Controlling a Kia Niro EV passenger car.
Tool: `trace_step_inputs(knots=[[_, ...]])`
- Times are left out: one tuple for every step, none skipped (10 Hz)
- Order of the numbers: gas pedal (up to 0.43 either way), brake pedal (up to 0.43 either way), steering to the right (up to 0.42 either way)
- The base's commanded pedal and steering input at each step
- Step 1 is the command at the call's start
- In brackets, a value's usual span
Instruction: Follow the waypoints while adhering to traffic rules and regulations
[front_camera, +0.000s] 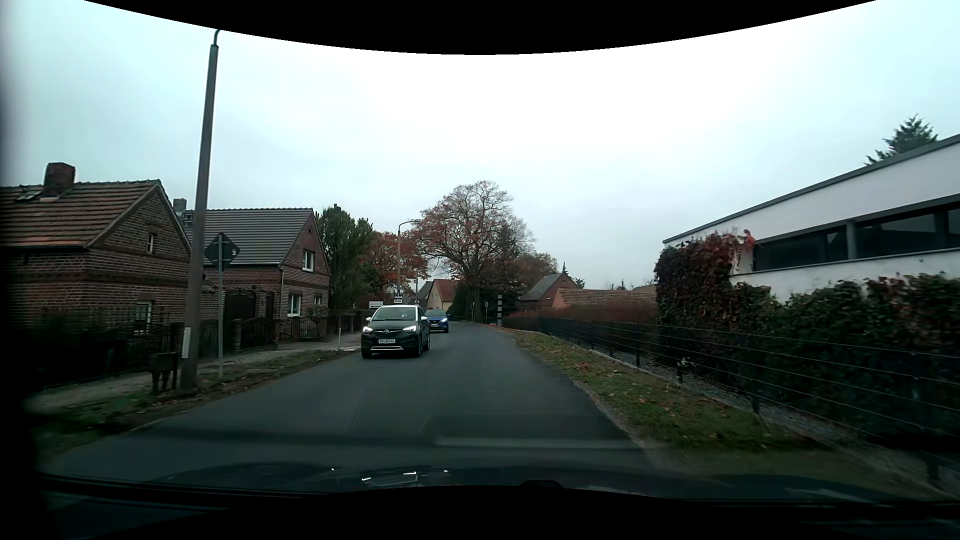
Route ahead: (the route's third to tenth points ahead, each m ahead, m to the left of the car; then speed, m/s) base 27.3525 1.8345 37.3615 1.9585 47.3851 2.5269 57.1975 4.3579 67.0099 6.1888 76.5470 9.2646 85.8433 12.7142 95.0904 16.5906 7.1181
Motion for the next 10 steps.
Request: trace_step_inputs(knots=[[0.118, 0.000, -0.007], [0.118, 0.000, -0.010], [0.118, 0.000, -0.014], [0.118, 0.000, -0.015], [0.118, 0.000, -0.015], [0.118, 0.000, -0.015], [0.118, 0.000, -0.015], [0.118, 0.000, -0.015], [0.118, 0.000, -0.015], [0.130, 0.000, -0.016]])
